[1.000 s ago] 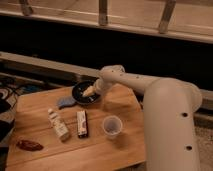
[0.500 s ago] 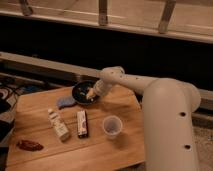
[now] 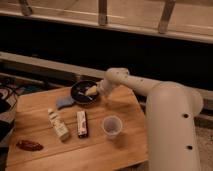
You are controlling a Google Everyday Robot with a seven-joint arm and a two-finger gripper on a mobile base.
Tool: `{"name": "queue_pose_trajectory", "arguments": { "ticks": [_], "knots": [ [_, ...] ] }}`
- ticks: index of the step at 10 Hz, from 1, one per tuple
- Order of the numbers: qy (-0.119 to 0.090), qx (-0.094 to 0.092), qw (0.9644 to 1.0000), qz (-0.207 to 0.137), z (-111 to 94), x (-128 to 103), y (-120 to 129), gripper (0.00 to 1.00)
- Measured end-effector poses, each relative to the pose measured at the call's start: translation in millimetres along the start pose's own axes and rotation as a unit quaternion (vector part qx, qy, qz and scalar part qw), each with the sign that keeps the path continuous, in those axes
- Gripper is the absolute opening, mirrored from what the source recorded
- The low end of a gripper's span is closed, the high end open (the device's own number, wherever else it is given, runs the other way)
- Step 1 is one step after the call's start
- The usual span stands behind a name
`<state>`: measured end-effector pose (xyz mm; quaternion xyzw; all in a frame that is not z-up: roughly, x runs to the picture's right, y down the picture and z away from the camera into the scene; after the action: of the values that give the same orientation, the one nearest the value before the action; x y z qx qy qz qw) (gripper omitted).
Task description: Pick up the ceramic bowl
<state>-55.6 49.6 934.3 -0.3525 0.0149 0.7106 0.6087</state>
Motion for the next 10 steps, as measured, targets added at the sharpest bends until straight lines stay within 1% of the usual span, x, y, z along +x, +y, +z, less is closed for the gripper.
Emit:
{"name": "queue_pose_trajectory", "arguments": {
  "ticks": [1,2,3,4,5,6,7,8,9,10],
  "knots": [
    [0.002,0.006,1.0000,-0.002,-1,4,1,0.64],
    [0.003,0.010,0.9999,-0.003,-1,9,3,0.54],
    [0.005,0.009,0.9999,-0.001,2,12,4,0.44],
    [0.007,0.008,0.9999,0.001,4,10,1,0.32],
    [0.008,0.010,0.9999,0.002,4,9,-3,0.24],
    [0.010,0.011,0.9999,0.003,4,8,-4,0.12],
    [0.012,0.013,0.9998,0.002,4,11,-5,0.04],
    [0.014,0.012,0.9998,0.001,1,11,-3,0.01],
    [0.014,0.011,0.9998,0.000,-3,9,-2,0.01],
    [0.015,0.007,0.9999,-0.001,-19,3,2,0.01]
  ]
}}
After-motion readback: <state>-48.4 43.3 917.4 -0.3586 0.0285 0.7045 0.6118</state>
